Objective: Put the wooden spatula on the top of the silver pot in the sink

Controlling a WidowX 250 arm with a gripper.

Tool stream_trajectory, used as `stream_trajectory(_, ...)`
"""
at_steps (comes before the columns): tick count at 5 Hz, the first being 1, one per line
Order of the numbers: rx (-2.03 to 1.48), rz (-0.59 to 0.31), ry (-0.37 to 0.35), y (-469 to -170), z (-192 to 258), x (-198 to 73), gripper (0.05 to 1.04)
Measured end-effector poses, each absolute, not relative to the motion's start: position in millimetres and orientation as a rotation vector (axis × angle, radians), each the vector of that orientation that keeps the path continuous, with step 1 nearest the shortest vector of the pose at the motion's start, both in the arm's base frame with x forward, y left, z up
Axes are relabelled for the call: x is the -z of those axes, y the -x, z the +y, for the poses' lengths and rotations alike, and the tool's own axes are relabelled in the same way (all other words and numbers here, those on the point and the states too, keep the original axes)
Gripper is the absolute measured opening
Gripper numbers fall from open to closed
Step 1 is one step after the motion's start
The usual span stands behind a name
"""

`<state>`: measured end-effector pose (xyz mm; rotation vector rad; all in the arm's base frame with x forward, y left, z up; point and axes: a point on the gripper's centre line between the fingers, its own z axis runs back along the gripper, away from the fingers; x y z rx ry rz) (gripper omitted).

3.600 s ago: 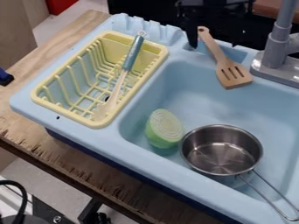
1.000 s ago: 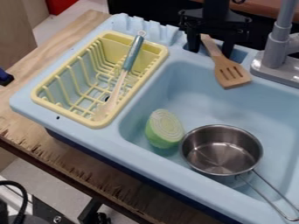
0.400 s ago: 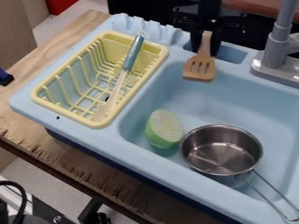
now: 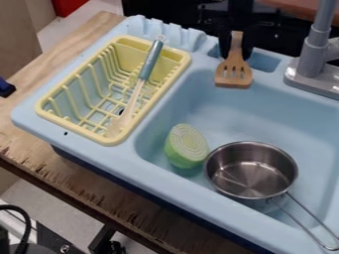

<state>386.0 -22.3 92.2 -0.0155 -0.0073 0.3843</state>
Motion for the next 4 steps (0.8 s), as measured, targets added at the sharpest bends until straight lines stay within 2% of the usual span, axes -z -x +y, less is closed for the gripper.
stream_trajectory(2,-0.402,-0.03,0.036,-369,-14,-109,0.3)
stream_trajectory(3,-0.402,-0.047,0.051,-347,-15,-119,0.3)
stream_trajectory(4,-0.516,-0.023,0.029,-333,-23,-115,0.3)
